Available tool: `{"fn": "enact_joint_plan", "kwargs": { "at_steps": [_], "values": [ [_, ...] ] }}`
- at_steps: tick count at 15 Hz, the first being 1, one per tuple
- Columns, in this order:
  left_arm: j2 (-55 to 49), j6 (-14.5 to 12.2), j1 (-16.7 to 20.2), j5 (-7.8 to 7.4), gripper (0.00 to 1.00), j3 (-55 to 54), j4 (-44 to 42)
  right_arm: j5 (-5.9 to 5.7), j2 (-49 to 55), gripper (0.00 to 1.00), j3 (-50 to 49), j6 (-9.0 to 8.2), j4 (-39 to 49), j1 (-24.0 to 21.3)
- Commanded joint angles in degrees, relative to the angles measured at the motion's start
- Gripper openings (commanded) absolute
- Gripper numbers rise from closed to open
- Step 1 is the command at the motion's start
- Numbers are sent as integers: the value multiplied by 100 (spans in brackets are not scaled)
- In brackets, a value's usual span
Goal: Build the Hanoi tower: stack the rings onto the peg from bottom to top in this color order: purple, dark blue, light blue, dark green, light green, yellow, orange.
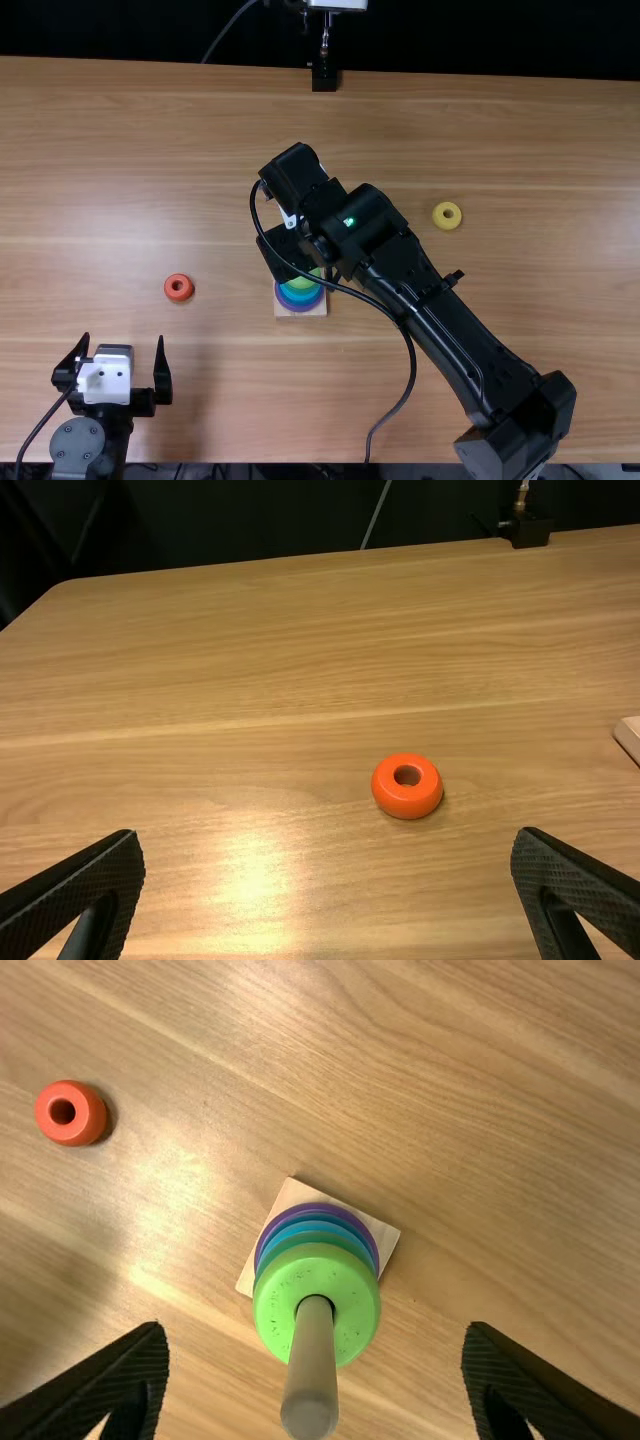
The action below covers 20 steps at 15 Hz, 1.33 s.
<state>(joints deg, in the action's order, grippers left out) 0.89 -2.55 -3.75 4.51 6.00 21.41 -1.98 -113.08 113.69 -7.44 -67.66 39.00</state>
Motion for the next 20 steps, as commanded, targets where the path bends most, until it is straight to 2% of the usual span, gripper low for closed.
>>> {"fn": "enact_joint_plan", "kwargs": {
  "at_steps": [1, 5, 6, 12, 15, 20],
  "values": [
    [-89, 44, -3, 55, 100, -600, 443, -34, -101, 100, 224, -26, 62, 46],
    [-89, 44, -3, 55, 100, -600, 443, -55, -109, 100, 382, -36, 400, -24],
    [-89, 44, -3, 55, 100, -600, 443, -55, -109, 100, 382, -36, 495, -165],
    [-89, 44, -3, 55, 100, -600, 443, -55, -610, 100, 461, -57, 526, -1290],
    [-89, 44, -3, 55, 100, -600, 443, -45, -971, 100, 505, -184, 526, -1914],
    [-89, 44, -3, 55, 100, -600, 443, -45, -1393, 100, 514, -184, 537, -2723]
  ]
}}
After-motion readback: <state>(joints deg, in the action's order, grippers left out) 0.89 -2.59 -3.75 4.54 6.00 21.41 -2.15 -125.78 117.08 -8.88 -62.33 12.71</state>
